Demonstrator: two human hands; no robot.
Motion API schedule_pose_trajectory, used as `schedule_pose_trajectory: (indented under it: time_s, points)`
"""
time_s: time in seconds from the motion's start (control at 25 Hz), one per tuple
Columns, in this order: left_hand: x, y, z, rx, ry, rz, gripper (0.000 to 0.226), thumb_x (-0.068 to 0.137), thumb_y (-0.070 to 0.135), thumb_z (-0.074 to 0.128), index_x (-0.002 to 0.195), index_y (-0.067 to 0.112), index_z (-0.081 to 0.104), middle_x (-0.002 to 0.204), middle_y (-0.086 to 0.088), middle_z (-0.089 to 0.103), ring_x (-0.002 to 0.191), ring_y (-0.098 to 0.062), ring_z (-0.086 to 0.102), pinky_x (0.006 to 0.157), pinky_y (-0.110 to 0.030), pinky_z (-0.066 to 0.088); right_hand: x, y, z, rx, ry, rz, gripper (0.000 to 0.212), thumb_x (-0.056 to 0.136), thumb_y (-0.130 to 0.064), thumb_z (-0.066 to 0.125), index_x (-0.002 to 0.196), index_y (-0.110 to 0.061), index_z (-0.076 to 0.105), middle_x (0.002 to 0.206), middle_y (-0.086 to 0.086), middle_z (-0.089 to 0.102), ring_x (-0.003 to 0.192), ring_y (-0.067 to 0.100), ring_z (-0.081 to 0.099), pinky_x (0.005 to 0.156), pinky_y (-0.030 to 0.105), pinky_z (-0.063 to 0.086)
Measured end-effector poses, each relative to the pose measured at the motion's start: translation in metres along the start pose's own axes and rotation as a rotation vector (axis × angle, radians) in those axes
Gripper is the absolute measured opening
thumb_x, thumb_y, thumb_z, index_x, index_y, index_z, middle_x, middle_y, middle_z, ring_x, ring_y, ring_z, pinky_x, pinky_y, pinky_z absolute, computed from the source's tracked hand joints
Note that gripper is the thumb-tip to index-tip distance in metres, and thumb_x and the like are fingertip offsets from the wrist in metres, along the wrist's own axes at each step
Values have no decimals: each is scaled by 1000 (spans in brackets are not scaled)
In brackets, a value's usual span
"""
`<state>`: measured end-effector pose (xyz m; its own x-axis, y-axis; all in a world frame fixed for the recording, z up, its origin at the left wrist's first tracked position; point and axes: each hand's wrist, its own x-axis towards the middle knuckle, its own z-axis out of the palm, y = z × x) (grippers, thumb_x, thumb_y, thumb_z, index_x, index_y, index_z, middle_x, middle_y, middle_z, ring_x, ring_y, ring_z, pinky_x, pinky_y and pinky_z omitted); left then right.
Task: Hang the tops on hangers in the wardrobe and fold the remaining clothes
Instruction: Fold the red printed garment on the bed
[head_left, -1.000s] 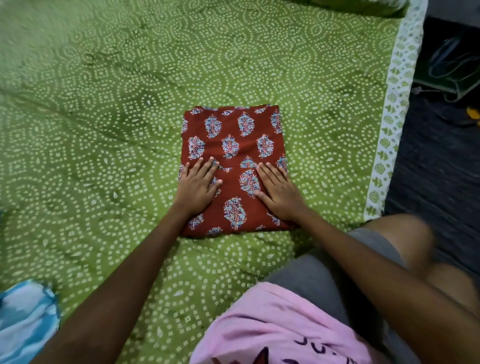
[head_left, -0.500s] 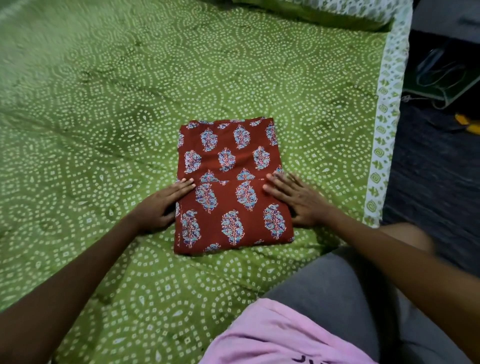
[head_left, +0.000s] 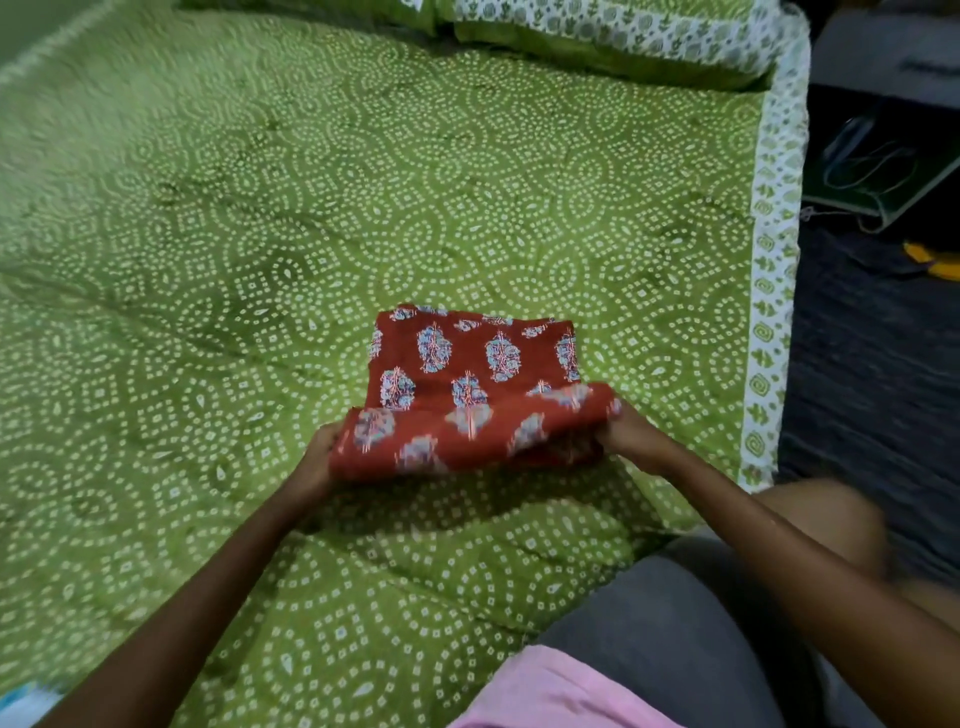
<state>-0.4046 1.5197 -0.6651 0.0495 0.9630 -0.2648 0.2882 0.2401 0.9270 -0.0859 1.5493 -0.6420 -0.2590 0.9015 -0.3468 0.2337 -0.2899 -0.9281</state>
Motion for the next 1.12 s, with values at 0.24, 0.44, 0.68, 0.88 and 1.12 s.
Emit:
schedule_pose_trajectory:
  time_s: [0.24,0.44,0.68,0.88,1.12]
  points:
    - [49,22,11,-50,90,-422,67,78,70,44,107,14,67,108,-12,69,94,-23,66,93,-37,49,60,9,21,219,494,390,29,81,-24,71,102,-5,66,87,5,65,74,20,63,72,29,53]
    - [62,29,27,568,359,-311,69,83,68,47,113,7,62,111,-20,65,103,-35,61,88,-37,46,71,14,27,38,616,350,45,78,-48,68,101,-10,65,99,5,68,89,24,63,82,34,52]
    - [84,34,42,469,459,-20,38,97,35,46,117,4,56,108,-22,64,99,-36,60,80,-38,44,75,13,21,-68,665,158,29,93,-30,54,105,-4,62,104,13,67,96,29,62,82,35,49]
    - [93,29,46,718,417,-103,39,101,31,33,115,-1,52,107,-28,61,98,-40,58,78,-41,43,72,20,21,-262,684,205,29,95,-27,50,107,-3,60,107,17,65,98,32,60,81,34,45]
    - [97,64,41,619,487,173,46,95,22,44,135,2,37,135,-17,47,125,-31,43,104,-40,32,67,-23,11,-753,683,125,33,96,-21,45,125,-4,48,132,13,47,123,28,42,96,38,37]
